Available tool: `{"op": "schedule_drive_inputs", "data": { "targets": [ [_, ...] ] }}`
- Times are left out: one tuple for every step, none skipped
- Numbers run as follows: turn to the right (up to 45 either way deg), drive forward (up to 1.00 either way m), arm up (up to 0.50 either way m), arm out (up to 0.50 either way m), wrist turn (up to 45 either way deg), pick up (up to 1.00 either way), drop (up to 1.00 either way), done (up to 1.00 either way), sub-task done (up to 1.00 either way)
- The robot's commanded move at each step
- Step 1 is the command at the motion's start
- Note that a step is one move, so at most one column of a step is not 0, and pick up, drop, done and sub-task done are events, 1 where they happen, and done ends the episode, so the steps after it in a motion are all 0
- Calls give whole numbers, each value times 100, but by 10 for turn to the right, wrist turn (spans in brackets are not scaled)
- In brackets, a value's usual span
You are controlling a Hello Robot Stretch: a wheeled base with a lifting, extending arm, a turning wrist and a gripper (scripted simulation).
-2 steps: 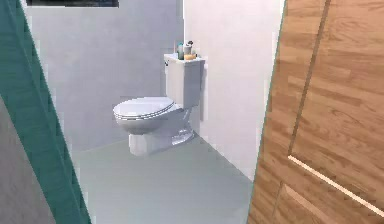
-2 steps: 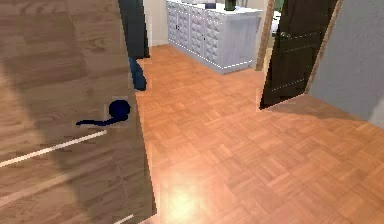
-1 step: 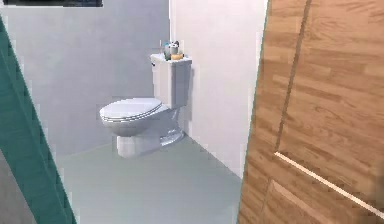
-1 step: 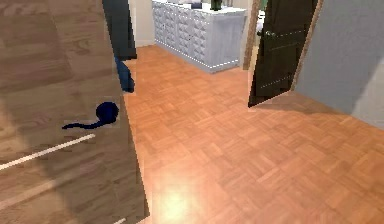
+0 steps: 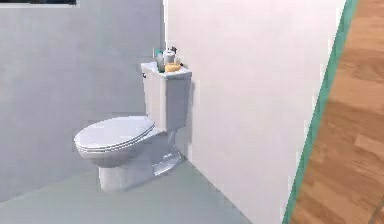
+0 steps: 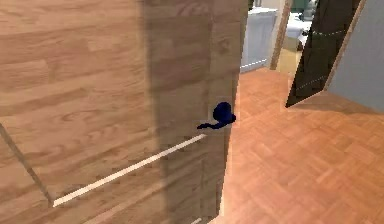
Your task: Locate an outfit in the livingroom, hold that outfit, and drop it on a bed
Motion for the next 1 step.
{"op": "schedule_drive_inputs", "data": {
  "targets": [
    [-270,0,0,0,0,0,0,0,0]
  ]
}}
